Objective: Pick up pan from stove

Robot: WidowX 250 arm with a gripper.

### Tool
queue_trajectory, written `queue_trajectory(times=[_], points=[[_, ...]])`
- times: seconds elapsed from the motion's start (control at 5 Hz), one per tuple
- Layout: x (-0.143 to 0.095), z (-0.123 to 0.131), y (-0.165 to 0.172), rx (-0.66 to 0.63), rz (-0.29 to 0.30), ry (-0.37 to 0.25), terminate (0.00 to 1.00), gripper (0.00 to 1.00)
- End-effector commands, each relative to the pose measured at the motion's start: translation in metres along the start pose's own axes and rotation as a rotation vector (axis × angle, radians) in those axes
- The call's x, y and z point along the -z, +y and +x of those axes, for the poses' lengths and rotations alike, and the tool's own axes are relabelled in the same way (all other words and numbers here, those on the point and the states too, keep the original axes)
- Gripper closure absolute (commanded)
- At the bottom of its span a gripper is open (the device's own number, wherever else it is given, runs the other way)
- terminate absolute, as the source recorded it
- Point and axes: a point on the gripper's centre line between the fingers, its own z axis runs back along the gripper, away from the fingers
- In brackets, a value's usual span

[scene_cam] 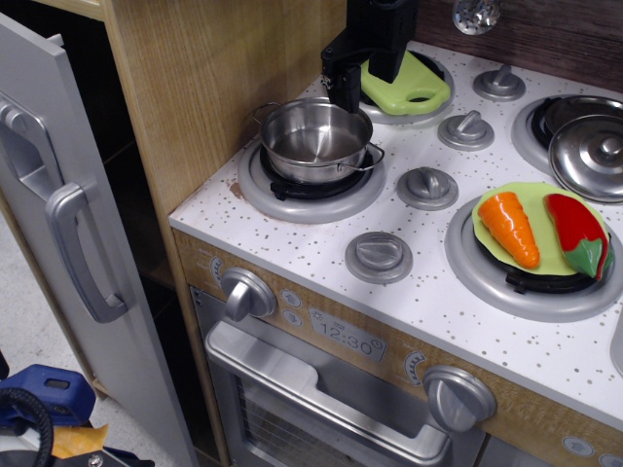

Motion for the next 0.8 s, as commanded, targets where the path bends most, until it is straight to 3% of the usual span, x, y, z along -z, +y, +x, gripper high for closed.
queue_trajectory(times=[0.0,0.6], points=[[0.000,0.000,0.000,0.000,0.000,0.000,0.00,0.00],[0.015,-0.008,0.003,0.048,0.017,-0.018,0.00,0.00]])
